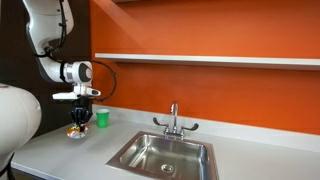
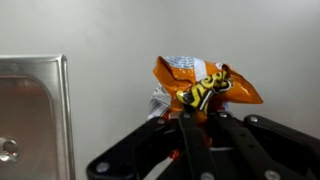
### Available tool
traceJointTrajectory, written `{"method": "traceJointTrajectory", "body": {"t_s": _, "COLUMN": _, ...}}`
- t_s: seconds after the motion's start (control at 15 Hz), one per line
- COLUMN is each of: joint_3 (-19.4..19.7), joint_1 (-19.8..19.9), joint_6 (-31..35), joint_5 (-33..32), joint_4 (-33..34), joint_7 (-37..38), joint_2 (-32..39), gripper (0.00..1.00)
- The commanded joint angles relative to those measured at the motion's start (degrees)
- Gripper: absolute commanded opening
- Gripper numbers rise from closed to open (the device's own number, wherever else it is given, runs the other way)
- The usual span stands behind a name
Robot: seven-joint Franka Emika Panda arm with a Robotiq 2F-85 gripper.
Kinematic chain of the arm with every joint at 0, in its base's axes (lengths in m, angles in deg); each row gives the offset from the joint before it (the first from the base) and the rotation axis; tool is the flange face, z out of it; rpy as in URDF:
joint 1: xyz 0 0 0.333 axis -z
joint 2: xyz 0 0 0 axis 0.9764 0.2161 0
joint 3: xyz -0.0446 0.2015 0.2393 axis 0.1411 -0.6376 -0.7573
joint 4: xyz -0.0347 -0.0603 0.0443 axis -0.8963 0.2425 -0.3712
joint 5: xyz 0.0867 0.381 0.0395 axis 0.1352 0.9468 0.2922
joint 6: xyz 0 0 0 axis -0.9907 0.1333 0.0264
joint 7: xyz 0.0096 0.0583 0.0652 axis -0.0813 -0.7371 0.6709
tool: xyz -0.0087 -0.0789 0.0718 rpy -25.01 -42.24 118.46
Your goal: Put the snack packet onto the shelf
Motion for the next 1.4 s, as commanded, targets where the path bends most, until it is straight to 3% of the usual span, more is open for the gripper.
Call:
{"method": "traceJointTrajectory", "body": {"t_s": 0.0, "joint_3": 0.02, "joint_1": 1.19, "joint_6": -0.33, "joint_5": -1.43, "joint_4": -4.07, "joint_7": 4.95, "joint_2": -7.35, "gripper": 0.04}}
{"method": "traceJointTrajectory", "body": {"t_s": 0.2, "joint_3": 0.08, "joint_1": 2.49, "joint_6": -1.7, "joint_5": -2.65, "joint_4": -4.85, "joint_7": 6.68, "joint_2": -11.41, "gripper": 0.04}}
{"method": "traceJointTrajectory", "body": {"t_s": 0.6, "joint_3": -0.3, "joint_1": 4.88, "joint_6": -10.39, "joint_5": -6.18, "joint_4": -2.39, "joint_7": -1.23, "joint_2": -16.51, "gripper": 0.04}}
{"method": "traceJointTrajectory", "body": {"t_s": 0.93, "joint_3": -0.08, "joint_1": 5.99, "joint_6": -11.75, "joint_5": -5.26, "joint_4": -1.27, "joint_7": -6.53, "joint_2": -19.2, "gripper": 0.04}}
{"method": "traceJointTrajectory", "body": {"t_s": 1.33, "joint_3": -0.61, "joint_1": 6.21, "joint_6": -12.08, "joint_5": -3.33, "joint_4": 0.27, "joint_7": -5.74, "joint_2": -22.6, "gripper": 0.04}}
